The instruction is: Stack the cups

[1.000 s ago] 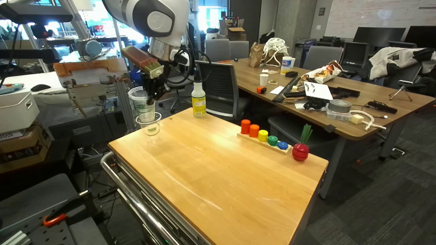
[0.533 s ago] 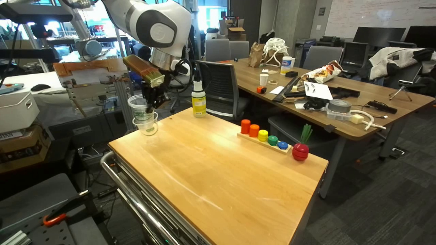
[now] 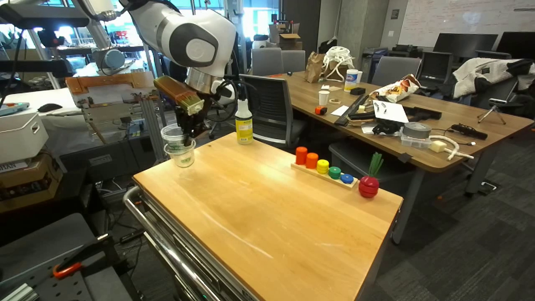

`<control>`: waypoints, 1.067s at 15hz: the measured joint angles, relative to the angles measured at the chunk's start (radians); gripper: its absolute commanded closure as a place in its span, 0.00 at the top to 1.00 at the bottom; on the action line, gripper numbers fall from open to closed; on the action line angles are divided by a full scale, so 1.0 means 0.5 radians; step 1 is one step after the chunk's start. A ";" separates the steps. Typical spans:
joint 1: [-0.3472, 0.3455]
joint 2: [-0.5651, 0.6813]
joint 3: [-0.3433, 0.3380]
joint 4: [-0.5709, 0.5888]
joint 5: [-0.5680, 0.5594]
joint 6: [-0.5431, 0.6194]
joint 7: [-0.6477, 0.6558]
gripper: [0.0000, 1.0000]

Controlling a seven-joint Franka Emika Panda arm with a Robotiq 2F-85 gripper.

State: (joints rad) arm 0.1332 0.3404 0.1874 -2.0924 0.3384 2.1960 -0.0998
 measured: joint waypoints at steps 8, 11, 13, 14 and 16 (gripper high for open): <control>0.045 -0.029 0.004 -0.008 -0.127 0.010 0.007 1.00; 0.046 -0.114 0.001 -0.064 -0.157 -0.018 0.044 1.00; 0.040 -0.223 -0.006 -0.140 -0.156 -0.044 0.081 1.00; 0.031 -0.297 -0.010 -0.192 -0.148 -0.047 0.099 1.00; 0.005 -0.473 -0.033 -0.317 -0.111 -0.045 0.140 1.00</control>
State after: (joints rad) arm 0.1357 0.1037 0.1711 -2.2507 0.2830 2.1734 -0.0297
